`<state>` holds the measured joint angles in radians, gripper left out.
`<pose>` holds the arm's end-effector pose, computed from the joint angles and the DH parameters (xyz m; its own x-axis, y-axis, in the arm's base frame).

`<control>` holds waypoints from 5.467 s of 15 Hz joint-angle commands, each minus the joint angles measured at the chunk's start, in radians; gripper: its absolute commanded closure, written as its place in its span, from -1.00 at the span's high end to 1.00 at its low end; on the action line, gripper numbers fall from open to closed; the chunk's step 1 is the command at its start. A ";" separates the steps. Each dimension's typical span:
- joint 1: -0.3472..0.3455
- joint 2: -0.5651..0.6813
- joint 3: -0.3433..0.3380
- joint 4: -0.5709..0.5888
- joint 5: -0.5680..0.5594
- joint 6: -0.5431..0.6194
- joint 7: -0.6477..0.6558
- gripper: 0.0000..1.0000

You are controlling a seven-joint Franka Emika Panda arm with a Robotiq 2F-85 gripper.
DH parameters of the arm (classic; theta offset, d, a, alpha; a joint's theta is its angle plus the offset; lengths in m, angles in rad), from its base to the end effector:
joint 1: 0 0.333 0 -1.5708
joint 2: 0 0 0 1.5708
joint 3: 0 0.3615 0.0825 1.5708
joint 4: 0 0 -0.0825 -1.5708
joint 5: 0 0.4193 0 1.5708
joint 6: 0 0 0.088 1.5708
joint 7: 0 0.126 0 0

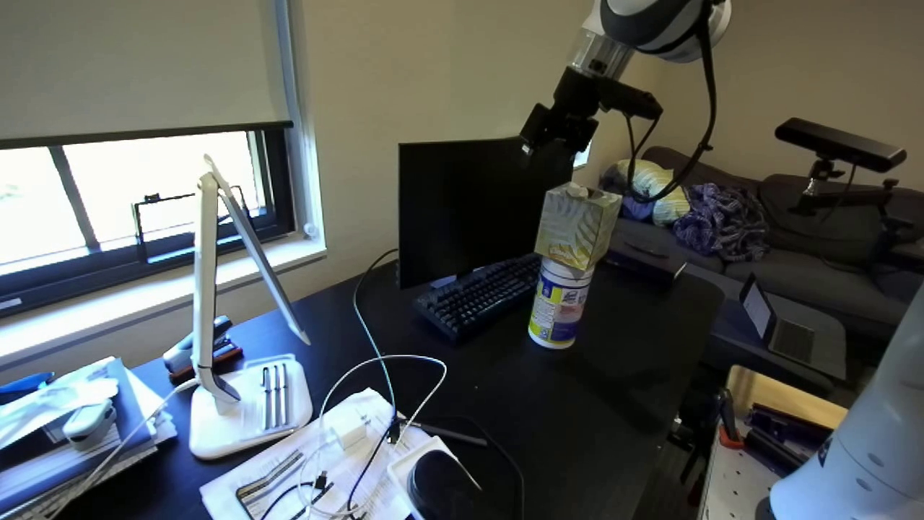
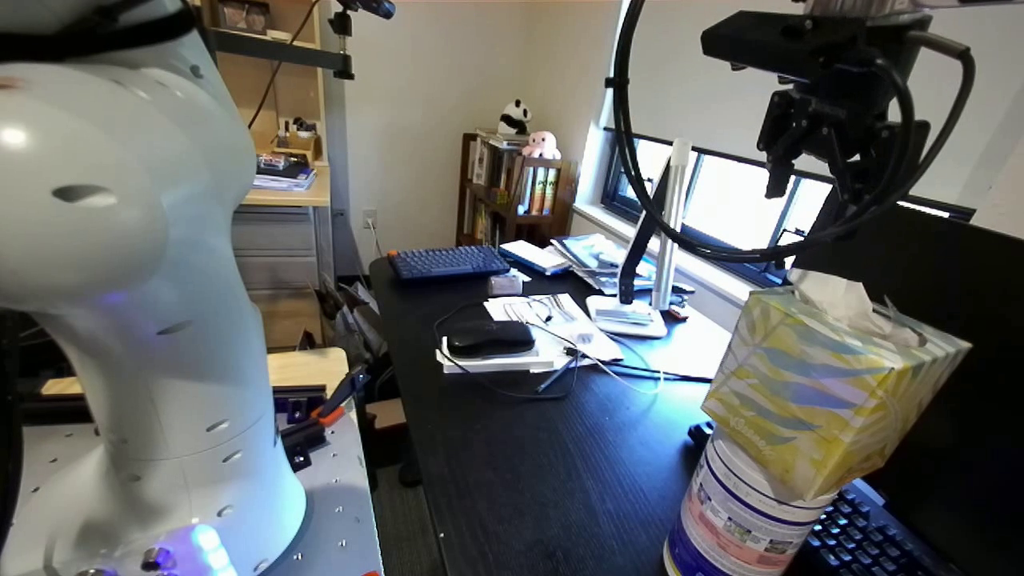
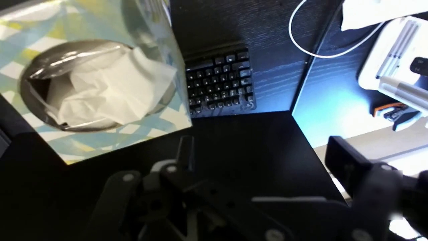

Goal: Take the tissue box from the top of the white bottle and put it on the table then take the black case and put it on the white bottle

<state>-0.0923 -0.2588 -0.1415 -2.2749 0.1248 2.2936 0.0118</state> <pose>0.5069 -0.1198 0.4994 0.9109 -0.3188 0.2620 -0.2876 -0.9458 -0.1511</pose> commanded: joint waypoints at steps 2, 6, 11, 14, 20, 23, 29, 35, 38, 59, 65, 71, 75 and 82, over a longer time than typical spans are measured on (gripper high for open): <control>-0.029 0.024 -0.022 -0.010 -0.083 -0.040 -0.090 1.00; -0.027 0.054 -0.052 0.000 -0.063 -0.113 -0.180 1.00; -0.034 0.084 -0.062 0.006 -0.078 -0.159 -0.227 1.00; -0.036 0.091 -0.061 0.004 -0.082 -0.150 -0.223 0.34; -0.038 0.085 -0.061 0.012 -0.079 -0.160 -0.217 -0.48; -0.038 0.071 -0.060 0.023 -0.075 -0.159 -0.213 -0.88; -0.024 0.007 -0.049 0.045 -0.054 -0.181 -0.208 -0.90; 0.036 -0.047 -0.007 -0.010 0.018 -0.205 -0.202 -0.90; 0.064 -0.033 0.026 -0.061 0.047 -0.166 -0.177 -0.90; 0.074 0.128 0.084 -0.242 -0.058 0.186 -0.140 -0.90; 0.107 0.203 0.130 -0.315 -0.150 0.289 -0.159 -0.90; 0.083 0.310 0.111 -0.304 -0.241 0.484 -0.091 -0.90; 0.079 0.378 0.088 -0.294 -0.242 0.566 -0.054 -0.90; 0.098 0.406 0.094 -0.302 -0.201 0.597 0.010 -0.90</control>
<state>0.0023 0.1397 -0.0582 -2.5767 -0.0891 2.8685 -0.0212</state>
